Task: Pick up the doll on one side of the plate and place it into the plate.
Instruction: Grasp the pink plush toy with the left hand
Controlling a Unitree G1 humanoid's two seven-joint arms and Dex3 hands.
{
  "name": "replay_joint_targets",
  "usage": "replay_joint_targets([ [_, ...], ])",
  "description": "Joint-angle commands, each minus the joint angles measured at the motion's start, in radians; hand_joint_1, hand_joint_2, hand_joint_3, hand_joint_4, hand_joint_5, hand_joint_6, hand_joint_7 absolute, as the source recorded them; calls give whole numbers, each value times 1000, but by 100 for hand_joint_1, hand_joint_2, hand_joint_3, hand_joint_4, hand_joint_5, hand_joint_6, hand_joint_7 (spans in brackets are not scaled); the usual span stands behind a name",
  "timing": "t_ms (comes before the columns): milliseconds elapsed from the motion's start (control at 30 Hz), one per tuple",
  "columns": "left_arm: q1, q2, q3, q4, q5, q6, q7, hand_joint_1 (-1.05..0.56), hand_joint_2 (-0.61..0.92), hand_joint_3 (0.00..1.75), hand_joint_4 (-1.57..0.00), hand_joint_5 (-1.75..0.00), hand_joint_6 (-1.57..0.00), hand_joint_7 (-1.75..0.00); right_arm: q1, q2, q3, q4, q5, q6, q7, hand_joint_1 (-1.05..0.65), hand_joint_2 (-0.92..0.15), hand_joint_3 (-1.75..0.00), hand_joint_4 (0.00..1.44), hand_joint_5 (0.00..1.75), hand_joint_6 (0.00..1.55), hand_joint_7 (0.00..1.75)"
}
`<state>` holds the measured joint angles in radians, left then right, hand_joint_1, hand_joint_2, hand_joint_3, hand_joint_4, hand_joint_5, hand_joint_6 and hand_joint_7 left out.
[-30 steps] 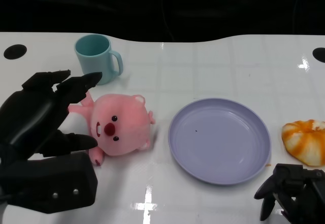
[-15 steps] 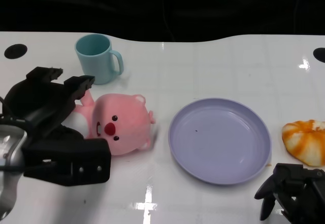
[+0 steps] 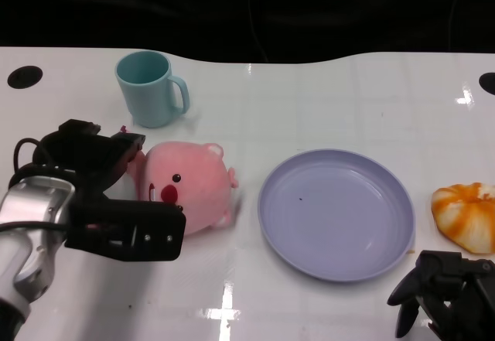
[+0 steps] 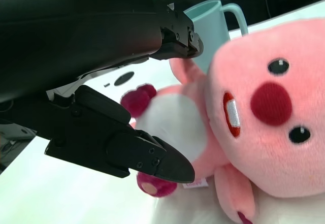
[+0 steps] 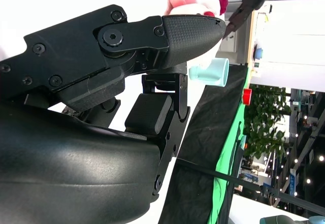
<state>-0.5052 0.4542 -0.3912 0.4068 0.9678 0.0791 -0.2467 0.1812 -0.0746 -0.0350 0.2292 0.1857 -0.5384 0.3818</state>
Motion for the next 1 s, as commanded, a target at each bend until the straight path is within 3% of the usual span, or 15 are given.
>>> replay_joint_targets([
  [33,-46,-10,-22,71,-17,4,11,-73,90,0,-1,-18,-17,0,9,-7,-4,-17,4,0,-4,-100,-92,-36,109,130,109,95],
  [467,-187,-119,-134,430,-59,-25,76,-70,90,0,-5,-12,-19,-1,20,-6,-2,-33,10,5,-1,-101,-92,-35,109,129,110,94],
  [767,-252,-184,-193,676,-93,-69,136,-66,92,9,-30,-11,-39,-4,25,-5,-1,-37,7,0,-2,-102,-92,-34,109,128,110,94],
  [900,-267,-216,-214,764,-107,-72,172,-50,89,2,-44,-8,-48,-3,23,-5,0,-34,10,2,1,-102,-92,-34,109,128,110,93],
  [1000,-260,-229,-199,803,-144,-100,229,-30,86,0,-55,-10,-59,-5,23,-5,0,-33,11,2,4,-102,-92,-33,109,128,110,93],
])
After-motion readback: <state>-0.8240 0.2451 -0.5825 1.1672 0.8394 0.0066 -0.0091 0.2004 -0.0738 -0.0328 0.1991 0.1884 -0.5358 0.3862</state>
